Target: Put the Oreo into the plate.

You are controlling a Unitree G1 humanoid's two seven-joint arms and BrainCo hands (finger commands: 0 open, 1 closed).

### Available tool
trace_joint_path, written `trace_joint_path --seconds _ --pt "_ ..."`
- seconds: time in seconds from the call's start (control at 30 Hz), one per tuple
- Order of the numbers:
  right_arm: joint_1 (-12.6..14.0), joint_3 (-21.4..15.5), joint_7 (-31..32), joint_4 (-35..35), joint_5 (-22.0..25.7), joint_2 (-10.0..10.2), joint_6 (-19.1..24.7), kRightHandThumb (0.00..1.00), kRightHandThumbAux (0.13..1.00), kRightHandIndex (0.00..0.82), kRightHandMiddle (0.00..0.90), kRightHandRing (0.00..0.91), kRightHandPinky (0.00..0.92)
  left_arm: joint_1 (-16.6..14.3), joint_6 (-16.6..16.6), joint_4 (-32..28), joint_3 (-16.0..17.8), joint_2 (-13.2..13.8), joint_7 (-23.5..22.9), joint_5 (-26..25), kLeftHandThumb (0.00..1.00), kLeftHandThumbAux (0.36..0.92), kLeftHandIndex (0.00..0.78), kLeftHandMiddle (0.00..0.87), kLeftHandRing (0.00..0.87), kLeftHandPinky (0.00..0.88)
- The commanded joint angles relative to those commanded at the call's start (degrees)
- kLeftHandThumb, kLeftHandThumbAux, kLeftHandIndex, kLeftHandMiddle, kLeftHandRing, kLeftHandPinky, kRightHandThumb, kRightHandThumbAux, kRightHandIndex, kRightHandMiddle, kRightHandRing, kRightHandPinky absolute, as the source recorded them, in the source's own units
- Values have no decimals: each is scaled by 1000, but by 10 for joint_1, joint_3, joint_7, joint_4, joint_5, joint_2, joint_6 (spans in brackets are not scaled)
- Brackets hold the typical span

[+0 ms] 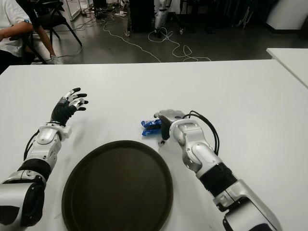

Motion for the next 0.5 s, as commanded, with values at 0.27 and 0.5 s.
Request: trace_joint_path --seconds 0.27,0.5 --pt "-7 0 0 21 4 4 -1 0 833 73 78 71 67 1 0 -2 -2 0 4 2 268 618 146 233 269 317" --pt "-11 1 0 28 11 5 2 0 839 72 75 62 62 1 2 -3 -1 -2 6 1 293 654 158 243 272 325"
